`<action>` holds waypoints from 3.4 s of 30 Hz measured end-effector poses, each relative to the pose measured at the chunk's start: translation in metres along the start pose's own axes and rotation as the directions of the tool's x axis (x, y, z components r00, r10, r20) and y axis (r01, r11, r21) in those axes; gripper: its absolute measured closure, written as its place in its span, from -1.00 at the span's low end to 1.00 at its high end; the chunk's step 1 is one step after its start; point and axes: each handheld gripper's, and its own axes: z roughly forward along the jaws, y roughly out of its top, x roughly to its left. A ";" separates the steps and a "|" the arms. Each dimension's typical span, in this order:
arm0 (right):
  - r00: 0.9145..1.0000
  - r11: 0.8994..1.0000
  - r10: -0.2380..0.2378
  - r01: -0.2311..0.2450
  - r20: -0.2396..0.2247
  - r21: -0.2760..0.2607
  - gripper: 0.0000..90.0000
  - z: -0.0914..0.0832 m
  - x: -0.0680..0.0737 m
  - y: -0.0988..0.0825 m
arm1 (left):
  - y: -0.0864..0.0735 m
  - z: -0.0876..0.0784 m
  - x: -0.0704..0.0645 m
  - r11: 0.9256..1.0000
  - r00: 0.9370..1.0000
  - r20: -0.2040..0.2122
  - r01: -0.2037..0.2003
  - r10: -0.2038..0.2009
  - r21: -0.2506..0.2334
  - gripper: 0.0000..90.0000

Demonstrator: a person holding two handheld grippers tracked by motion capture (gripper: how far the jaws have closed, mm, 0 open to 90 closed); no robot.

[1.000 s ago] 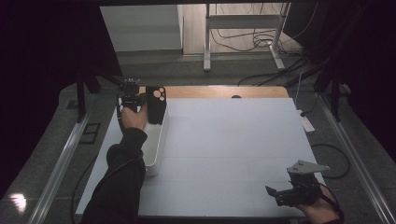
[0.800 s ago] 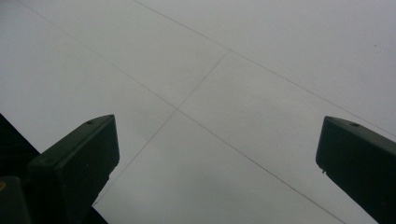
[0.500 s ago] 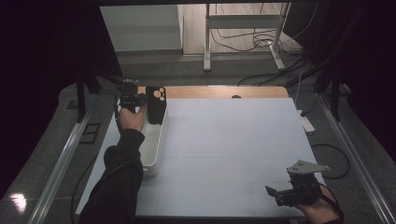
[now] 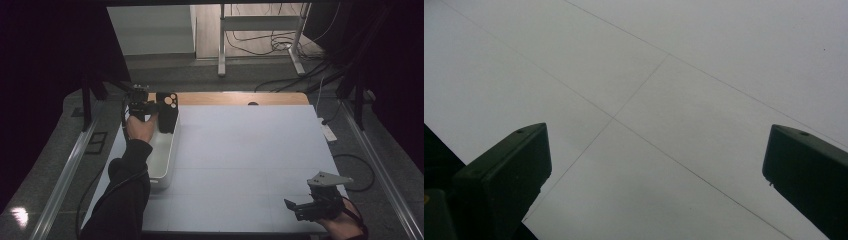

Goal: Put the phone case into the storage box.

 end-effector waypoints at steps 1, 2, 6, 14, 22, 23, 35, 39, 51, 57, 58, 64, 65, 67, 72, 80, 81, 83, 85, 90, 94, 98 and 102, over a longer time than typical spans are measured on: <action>1.000 1.000 0.001 -0.001 0.000 0.000 -1.00 0.000 0.000 0.000 | 0.000 0.000 0.000 1.000 1.000 0.003 -0.003 0.003 0.001 0.32; 1.000 1.000 0.001 -0.001 0.000 0.000 -1.00 0.000 0.000 0.000 | 0.000 -0.001 -0.001 1.000 1.000 0.007 -0.006 0.006 0.001 0.31; 1.000 1.000 0.001 -0.001 0.002 -0.001 -1.00 0.000 0.000 0.000 | 0.000 -0.002 -0.001 1.000 1.000 0.024 -0.011 0.011 0.001 0.27; 1.000 1.000 0.008 -0.008 -0.003 0.001 -1.00 0.000 -0.001 0.000 | -0.002 -0.007 -0.002 0.999 0.996 0.080 -0.044 0.043 0.002 0.09; 1.000 1.000 0.008 -0.008 -0.004 0.002 -1.00 0.000 -0.001 0.000 | -0.004 -0.011 -0.003 0.997 0.993 0.090 -0.078 0.076 0.019 -0.11; 1.000 1.000 0.008 -0.008 -0.004 0.002 -1.00 0.000 -0.001 0.000 | -0.005 -0.012 -0.003 0.997 0.992 0.098 -0.080 0.078 0.019 -0.13; 1.000 1.000 0.019 -0.019 0.000 0.007 -1.00 0.001 -0.002 0.000 | -0.011 -0.024 0.003 0.991 0.982 0.137 -0.132 0.127 0.027 -0.51; 1.000 1.000 0.023 -0.023 0.002 0.007 -1.00 0.001 -0.002 0.000 | -0.013 -0.029 0.004 0.989 0.978 0.152 -0.149 0.143 0.025 -0.58; 0.999 1.000 0.031 -0.031 0.007 -0.001 -1.00 0.000 -0.003 0.000 | -0.025 -0.042 0.000 0.981 0.961 0.204 -0.192 0.187 0.008 -0.77; 1.000 1.000 0.030 -0.030 0.005 -0.002 -1.00 0.000 -0.003 0.000 | -0.028 -0.047 -0.001 0.979 0.956 0.214 -0.205 0.198 0.007 -0.80; 1.000 1.000 0.029 -0.029 0.005 -0.003 -1.00 0.000 -0.003 0.000 | -0.029 -0.048 -0.002 0.979 0.956 0.217 -0.204 0.198 0.006 -0.81; 0.999 0.999 0.032 -0.032 0.004 -0.007 -1.00 0.000 -0.003 0.000 | -0.033 -0.053 -0.006 0.970 0.946 0.226 -0.242 0.233 0.010 -0.87; 0.999 0.999 0.032 -0.032 0.004 -0.007 -1.00 0.000 -0.003 0.000 | -0.033 -0.053 -0.006 0.970 0.946 0.226 -0.242 0.233 0.010 -0.88; 0.999 0.999 0.032 -0.032 0.002 -0.007 -1.00 0.000 -0.003 0.000 | -0.035 -0.055 -0.008 0.968 0.944 0.223 -0.253 0.244 0.011 -0.88; 0.999 0.999 0.032 -0.032 0.000 -0.008 -1.00 0.000 -0.003 0.000 | -0.040 -0.060 -0.011 0.963 0.940 0.220 -0.268 0.259 0.010 -0.91; 0.999 0.999 0.042 -0.042 0.004 -0.010 -1.00 -0.001 -0.004 0.000 | -0.049 -0.065 -0.013 0.959 0.936 0.223 -0.282 0.274 0.002 -0.94; 0.999 0.999 0.043 -0.043 0.004 -0.011 -1.00 -0.001 -0.004 0.000 | -0.050 -0.066 -0.014 0.958 0.935 0.220 -0.285 0.279 -0.001 -0.94; 0.999 0.999 0.043 -0.043 0.005 -0.011 -1.00 -0.001 -0.004 0.000 | -0.053 -0.067 -0.014 0.958 0.934 0.222 -0.287 0.280 -0.001 -0.95; 0.999 0.999 0.043 -0.043 0.004 -0.011 -1.00 -0.001 -0.004 0.000 | -0.056 -0.068 -0.015 0.958 0.933 0.228 -0.286 0.279 -0.004 -0.95; 0.999 0.999 0.043 -0.043 0.005 -0.013 -1.00 -0.001 -0.004 0.000 | -0.062 -0.072 -0.015 0.962 0.932 0.241 -0.274 0.270 -0.020 -0.96; 0.999 0.999 0.044 -0.044 0.002 -0.013 -1.00 -0.001 -0.004 0.000 | -0.066 -0.075 -0.016 0.960 0.930 0.242 -0.277 0.275 -0.025 -0.96; 0.999 0.999 0.047 -0.047 -0.001 -0.015 -1.00 -0.001 -0.004 0.000 | -0.071 -0.080 -0.017 0.960 0.927 0.251 -0.279 0.279 -0.037 -0.95; 0.999 0.999 0.051 -0.051 0.000 -0.017 -1.00 -0.001 -0.005 0.000 | -0.074 -0.084 -0.018 0.958 0.924 0.255 -0.285 0.285 -0.039 -0.94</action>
